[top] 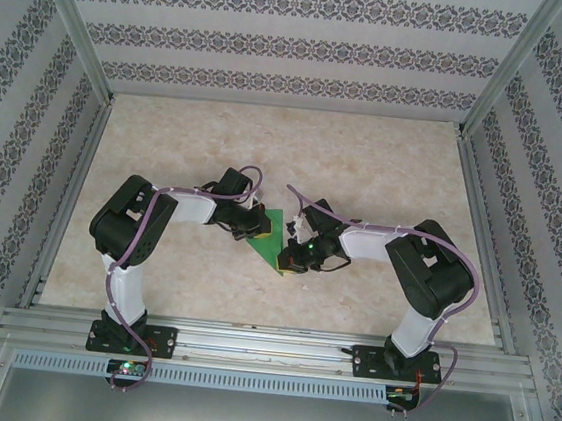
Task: Fold a paper plane with a square sheet of paper (fold left side to right side)
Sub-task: Fourth fold the wing at the center of the table.
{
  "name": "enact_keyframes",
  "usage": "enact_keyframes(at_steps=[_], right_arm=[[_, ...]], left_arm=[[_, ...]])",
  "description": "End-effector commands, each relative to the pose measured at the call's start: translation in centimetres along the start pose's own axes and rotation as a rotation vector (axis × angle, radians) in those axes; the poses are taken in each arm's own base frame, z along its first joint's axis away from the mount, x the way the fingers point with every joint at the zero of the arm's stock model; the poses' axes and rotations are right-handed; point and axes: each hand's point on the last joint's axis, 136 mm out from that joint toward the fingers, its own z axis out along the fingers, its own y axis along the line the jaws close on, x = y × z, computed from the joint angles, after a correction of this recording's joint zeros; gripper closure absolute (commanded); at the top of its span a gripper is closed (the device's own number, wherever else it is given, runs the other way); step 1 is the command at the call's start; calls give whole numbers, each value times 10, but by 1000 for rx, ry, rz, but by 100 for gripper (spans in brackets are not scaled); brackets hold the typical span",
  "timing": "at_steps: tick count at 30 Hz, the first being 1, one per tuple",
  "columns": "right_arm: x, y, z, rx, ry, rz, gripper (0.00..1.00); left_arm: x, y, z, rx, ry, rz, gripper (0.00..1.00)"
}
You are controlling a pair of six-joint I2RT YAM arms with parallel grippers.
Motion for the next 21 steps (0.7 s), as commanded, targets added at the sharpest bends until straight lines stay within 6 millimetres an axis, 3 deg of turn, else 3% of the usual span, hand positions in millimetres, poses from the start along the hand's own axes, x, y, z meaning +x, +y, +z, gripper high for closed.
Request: enact_keyframes(at_steps=[1, 14, 21], right_arm=[[27, -19, 6, 47, 89, 51, 99], [49, -19, 4, 30, 130, 64, 99], [35, -3, -6, -19, 71, 46, 99]], left_arm=[[21, 58, 8, -208, 41, -93, 100], [21, 61, 8, -212, 41, -102, 100], [21, 60, 8, -209, 39, -102, 100]])
